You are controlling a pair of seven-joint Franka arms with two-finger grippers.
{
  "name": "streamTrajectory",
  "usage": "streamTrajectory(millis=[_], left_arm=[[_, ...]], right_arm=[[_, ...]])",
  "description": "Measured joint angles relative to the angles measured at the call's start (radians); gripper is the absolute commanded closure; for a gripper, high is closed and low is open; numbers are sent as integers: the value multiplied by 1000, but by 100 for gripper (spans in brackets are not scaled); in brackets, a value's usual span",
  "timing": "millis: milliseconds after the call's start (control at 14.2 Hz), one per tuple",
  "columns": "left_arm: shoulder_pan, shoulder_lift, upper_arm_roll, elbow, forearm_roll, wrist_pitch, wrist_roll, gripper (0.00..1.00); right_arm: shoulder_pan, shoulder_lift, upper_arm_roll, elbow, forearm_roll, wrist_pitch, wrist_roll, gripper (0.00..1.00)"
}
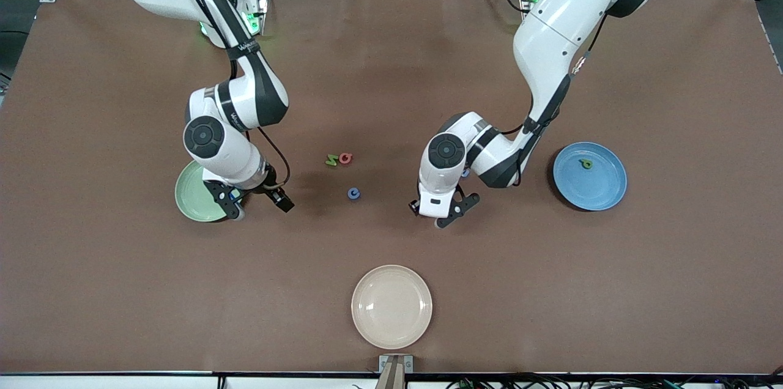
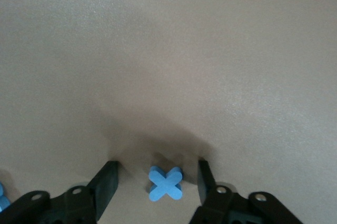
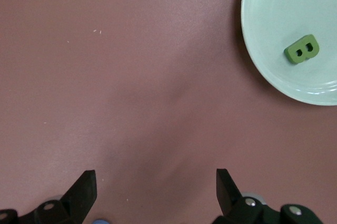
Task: Sort upper and lower case letters into plates
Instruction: 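Grasp the blue x with the left gripper while the right gripper reaches the c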
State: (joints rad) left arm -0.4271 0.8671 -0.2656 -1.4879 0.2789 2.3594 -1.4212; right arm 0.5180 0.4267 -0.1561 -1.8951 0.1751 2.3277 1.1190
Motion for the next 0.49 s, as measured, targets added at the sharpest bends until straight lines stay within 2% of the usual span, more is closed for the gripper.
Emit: streamTrajectory(millis=[352, 493], left_arm=[[-1, 0, -1, 5, 0, -2, 1, 54], [-1, -1, -1, 6, 0, -4, 1, 55]], right_arm=[[38, 0, 0, 6, 0, 1, 145, 0], [85, 1, 0, 6, -3, -2, 241, 0]])
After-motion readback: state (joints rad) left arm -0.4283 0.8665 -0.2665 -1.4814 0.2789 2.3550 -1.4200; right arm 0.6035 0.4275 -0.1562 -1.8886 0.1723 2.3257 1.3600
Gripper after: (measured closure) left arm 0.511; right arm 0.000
